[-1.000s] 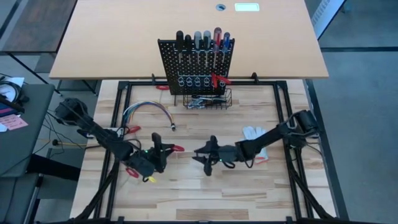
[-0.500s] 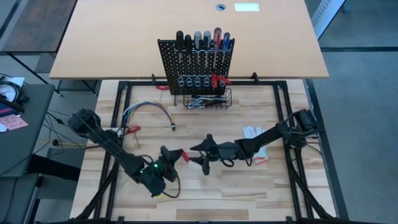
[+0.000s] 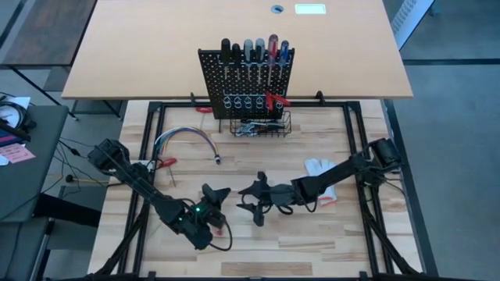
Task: Hang tools onto peg board
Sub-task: Hang the middle right red hex key onto the black pegboard
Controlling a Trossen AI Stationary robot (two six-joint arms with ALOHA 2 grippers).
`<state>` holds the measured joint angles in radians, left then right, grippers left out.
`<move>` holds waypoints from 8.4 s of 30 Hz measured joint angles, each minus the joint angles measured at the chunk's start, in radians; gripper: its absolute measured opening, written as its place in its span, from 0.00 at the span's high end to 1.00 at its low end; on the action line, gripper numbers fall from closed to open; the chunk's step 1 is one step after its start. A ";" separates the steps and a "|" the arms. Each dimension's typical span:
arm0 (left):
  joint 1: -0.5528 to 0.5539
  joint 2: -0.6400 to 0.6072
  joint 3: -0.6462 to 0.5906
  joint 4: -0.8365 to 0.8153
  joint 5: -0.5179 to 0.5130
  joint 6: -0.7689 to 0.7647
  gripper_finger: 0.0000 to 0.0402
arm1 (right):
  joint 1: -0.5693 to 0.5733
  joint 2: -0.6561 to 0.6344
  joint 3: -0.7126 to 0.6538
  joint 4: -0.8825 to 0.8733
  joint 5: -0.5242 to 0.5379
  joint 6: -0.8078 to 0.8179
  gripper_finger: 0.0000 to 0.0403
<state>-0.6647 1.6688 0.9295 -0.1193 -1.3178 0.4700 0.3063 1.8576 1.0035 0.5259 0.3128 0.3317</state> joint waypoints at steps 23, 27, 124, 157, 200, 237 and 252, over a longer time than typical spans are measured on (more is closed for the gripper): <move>-0.133 -0.068 -0.078 -0.237 0.680 -0.598 0.60 | 0.084 0.093 0.020 0.018 -0.115 -0.087 0.45; -0.130 -0.068 -0.144 -0.119 0.680 -0.596 0.52 | 0.096 0.200 0.111 0.003 -0.124 -0.165 0.45; 0.178 -0.125 -0.294 0.790 0.876 -0.035 0.91 | -0.024 0.126 -0.344 0.810 -0.322 -0.052 0.99; 0.179 -0.132 -0.026 -0.055 0.657 -0.538 0.91 | 0.040 -0.019 0.111 -0.243 0.130 -0.360 0.49; 0.135 -0.218 -0.170 -0.164 0.578 -0.753 0.56 | -0.027 -0.154 -0.208 0.410 0.674 -0.570 0.90; 0.112 -0.212 -0.294 0.153 0.580 -0.676 0.56 | -0.484 -0.150 0.033 0.298 0.526 -0.668 0.90; 0.112 -0.212 -0.294 0.153 0.581 -0.676 0.56 | -0.528 -0.151 0.033 0.140 0.439 -0.463 0.65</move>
<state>-0.5526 1.4567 0.6357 0.0334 -0.7372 -0.2062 -0.2218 1.7065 1.0363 0.6658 0.7520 -0.1310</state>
